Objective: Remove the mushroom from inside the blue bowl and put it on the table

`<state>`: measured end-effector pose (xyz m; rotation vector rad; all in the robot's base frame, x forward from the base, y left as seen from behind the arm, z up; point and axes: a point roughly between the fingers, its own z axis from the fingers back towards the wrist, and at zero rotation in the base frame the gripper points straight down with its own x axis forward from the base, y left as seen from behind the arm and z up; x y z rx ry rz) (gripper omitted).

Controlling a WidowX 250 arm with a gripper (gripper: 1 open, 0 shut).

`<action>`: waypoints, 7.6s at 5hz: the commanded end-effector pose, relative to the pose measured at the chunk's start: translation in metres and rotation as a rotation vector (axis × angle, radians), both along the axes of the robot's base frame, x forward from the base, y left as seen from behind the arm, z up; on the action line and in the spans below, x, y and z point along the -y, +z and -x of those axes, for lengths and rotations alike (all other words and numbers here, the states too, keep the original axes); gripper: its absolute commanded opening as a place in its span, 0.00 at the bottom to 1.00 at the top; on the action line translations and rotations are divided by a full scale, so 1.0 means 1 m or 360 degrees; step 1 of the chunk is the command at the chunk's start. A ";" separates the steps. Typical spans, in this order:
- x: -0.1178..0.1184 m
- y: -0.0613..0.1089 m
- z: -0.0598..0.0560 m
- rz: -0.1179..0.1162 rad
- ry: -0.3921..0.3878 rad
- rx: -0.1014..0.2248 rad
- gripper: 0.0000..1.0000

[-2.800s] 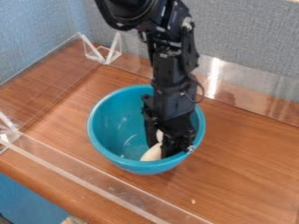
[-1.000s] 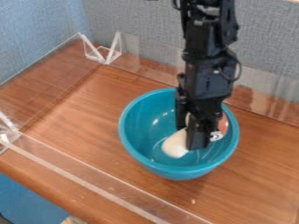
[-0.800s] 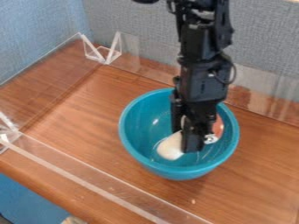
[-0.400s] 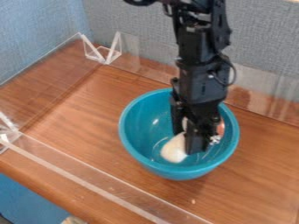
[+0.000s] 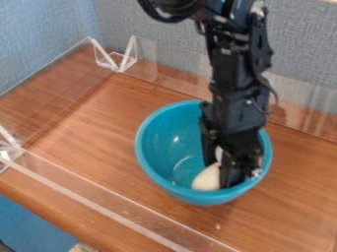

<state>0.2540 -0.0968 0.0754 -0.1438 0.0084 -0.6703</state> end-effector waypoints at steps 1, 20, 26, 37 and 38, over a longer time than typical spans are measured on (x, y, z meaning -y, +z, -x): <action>0.015 0.002 0.005 0.0014 0.0009 0.0039 0.00; -0.166 0.028 -0.100 -0.0428 0.0944 -0.0142 0.00; -0.185 -0.007 -0.092 -0.0443 0.0711 -0.0143 0.00; -0.210 -0.005 -0.085 -0.0363 0.1086 -0.0166 1.00; -0.200 -0.010 -0.085 -0.0354 0.1069 -0.0154 1.00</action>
